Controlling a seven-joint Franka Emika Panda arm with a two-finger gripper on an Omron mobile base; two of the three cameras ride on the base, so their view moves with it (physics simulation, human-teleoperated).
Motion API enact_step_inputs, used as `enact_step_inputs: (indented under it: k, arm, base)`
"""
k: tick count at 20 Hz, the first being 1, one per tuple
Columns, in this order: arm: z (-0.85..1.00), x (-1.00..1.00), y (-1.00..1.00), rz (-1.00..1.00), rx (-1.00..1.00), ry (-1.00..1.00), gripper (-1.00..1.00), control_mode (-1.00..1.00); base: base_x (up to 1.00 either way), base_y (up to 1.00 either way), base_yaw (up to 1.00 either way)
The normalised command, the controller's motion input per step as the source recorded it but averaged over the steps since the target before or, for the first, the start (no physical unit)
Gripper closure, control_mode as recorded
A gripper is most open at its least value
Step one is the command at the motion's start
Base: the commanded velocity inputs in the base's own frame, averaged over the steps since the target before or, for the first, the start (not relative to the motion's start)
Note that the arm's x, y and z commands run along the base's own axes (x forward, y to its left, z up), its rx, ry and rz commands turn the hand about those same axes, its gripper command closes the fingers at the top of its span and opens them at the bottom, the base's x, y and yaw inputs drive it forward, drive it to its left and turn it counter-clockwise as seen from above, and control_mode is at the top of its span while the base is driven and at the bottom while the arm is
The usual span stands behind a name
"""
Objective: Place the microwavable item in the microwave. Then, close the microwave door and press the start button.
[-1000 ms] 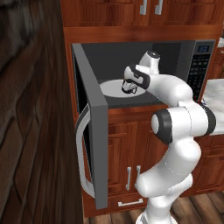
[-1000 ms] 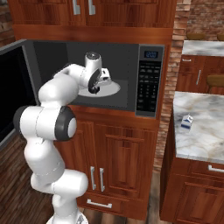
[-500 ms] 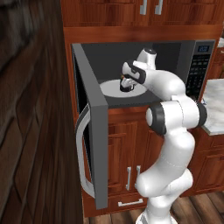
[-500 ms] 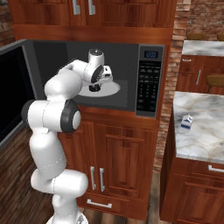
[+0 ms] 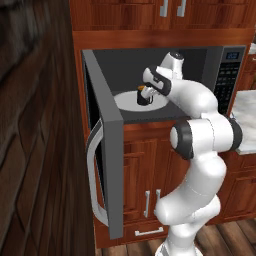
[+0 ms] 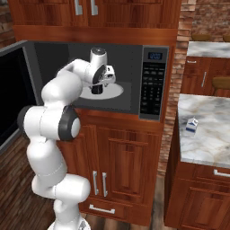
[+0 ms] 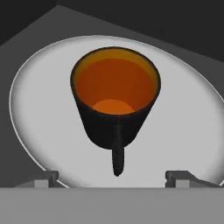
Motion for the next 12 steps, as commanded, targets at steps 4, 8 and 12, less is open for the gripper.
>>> enact_step_inputs:
  k: [4, 8, 12]
  arm:
    - [-0.08, -0.92, 0.0, 0.0, 0.0, -0.18, -1.0, -1.0]
    - [-0.31, -1.0, 0.0, 0.0, 0.0, -0.26, -1.0, -1.0]
    - [-0.08, -0.74, -0.09, 0.0, 0.0, -0.21, -1.0, -1.0]
  base:
    - [0.0, 0.0, 0.0]
    - [0.0, 0.0, 0.0]
    - [0.0, 0.0, 0.0]
